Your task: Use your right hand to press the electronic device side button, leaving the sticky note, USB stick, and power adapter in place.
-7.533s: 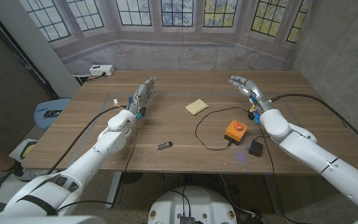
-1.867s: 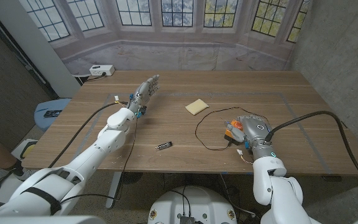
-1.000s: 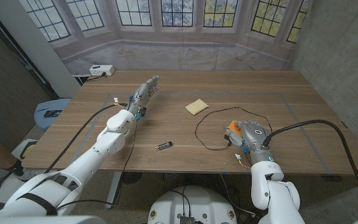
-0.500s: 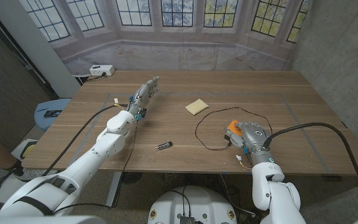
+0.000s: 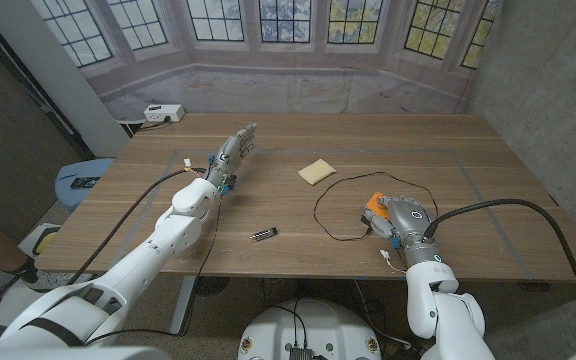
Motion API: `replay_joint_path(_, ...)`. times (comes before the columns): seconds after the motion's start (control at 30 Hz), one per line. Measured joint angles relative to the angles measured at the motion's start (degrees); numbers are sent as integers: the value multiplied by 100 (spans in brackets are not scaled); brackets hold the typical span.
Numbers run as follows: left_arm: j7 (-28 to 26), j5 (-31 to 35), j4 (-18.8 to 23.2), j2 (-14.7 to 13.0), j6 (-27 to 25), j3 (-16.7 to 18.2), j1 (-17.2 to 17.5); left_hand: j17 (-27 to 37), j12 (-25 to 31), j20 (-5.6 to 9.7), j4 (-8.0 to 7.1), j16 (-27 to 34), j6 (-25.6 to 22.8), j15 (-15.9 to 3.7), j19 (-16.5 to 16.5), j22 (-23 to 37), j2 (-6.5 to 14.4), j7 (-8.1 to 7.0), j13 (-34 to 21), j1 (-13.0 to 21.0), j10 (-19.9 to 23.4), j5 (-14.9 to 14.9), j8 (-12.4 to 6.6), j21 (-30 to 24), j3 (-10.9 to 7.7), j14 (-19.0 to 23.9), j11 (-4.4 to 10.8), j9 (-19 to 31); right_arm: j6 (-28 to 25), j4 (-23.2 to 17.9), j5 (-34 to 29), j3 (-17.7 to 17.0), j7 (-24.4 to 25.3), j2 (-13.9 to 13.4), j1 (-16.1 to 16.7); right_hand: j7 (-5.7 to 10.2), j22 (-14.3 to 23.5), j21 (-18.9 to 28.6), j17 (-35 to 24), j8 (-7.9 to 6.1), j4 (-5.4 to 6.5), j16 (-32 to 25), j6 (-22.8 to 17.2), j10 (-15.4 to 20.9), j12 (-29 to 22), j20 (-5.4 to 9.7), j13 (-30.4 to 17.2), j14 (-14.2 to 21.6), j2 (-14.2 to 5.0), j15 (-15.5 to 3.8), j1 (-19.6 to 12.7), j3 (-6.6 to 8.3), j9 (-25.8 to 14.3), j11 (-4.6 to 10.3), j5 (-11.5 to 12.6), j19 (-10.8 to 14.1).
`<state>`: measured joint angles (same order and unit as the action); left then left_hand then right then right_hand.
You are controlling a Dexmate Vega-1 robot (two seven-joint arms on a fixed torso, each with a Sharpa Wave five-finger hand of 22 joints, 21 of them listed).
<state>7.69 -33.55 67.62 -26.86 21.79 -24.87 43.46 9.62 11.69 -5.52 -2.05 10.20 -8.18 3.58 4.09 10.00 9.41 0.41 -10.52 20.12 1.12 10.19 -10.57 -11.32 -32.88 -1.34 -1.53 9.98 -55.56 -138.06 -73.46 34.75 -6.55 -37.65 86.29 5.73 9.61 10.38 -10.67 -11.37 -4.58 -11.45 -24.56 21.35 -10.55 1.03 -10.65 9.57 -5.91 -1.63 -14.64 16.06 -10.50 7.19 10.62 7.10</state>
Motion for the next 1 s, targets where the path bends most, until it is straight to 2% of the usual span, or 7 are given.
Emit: replay_joint_path(1.0, 33, -6, -64, 14, -30, -15, -15, 0, 0, 0, 0, 0, 0, 0, 0, 0, 0, 0, 0, 0, 0, 0, 0, 0, -47, 0, 0, 0, 118, -21, 217, -47, -87, -91, -22, -5, 0, 0, 0, 40, -24, -4, 7, 24, -5, 0, 12, 0, 0, 0, 0, 24, -2, -17, 0, 0)
